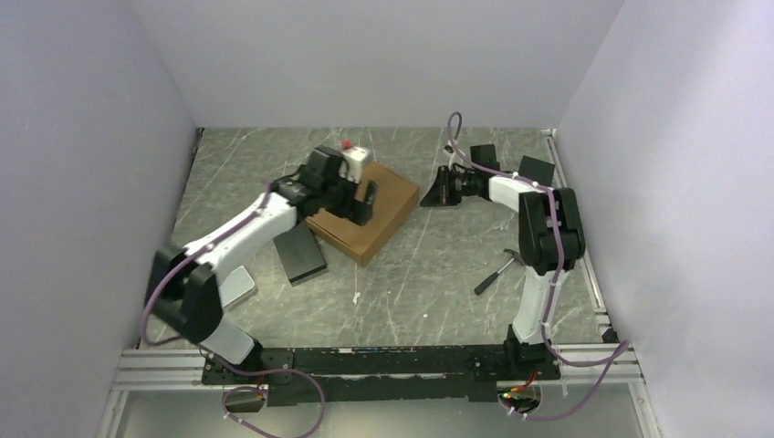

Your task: Fold the paper box

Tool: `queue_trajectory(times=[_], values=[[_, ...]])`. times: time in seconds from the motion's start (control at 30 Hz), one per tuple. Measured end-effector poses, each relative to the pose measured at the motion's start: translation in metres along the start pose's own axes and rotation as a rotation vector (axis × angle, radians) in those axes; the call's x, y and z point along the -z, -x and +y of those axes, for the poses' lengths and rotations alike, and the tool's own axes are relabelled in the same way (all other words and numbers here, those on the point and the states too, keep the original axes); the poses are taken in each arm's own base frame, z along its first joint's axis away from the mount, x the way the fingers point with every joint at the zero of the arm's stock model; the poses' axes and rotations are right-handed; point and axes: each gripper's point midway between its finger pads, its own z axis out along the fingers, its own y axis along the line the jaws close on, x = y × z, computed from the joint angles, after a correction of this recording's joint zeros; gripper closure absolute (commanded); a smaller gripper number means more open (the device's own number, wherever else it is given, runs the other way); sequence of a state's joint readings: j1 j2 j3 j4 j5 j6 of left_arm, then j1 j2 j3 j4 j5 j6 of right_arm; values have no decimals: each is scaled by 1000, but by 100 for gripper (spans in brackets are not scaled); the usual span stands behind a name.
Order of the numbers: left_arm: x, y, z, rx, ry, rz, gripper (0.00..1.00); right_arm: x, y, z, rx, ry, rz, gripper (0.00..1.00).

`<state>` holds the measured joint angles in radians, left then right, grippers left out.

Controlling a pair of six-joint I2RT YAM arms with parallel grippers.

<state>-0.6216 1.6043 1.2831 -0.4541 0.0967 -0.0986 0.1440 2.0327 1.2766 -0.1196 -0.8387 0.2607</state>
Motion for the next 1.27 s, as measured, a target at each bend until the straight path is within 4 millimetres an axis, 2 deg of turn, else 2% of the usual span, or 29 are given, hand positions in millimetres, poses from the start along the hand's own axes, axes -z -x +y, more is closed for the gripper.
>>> queue_trajectory(times=[0.1,0.17,0.27,0.33,0.37,0.4,0.53,0.63,0.77,0.93,1.27], values=[[41,6,26,104,24,-76,0,25,3,18,144,-7,-5,70],[65,10,33,153,18,-130,1,44,5,29,249,-29,-18,50],[103,13,45,227,5,-218,0,85,11,52,439,-93,-78,20],[123,14,56,273,10,-271,1,118,17,68,545,-128,-147,7],[131,12,61,300,13,-290,1,150,21,87,647,-151,-226,5],[137,10,66,321,20,-303,1,160,25,82,641,-174,-247,2],[156,0,86,416,56,-342,0,251,39,87,696,-321,-471,1],[163,-3,93,447,78,-350,0,289,40,91,652,-407,-569,1],[171,-7,95,459,96,-353,1,309,34,110,599,-466,-647,0],[181,-15,90,443,113,-377,1,325,24,128,572,-513,-732,0],[180,-46,90,430,158,-366,0,333,16,113,432,-576,-790,0]])
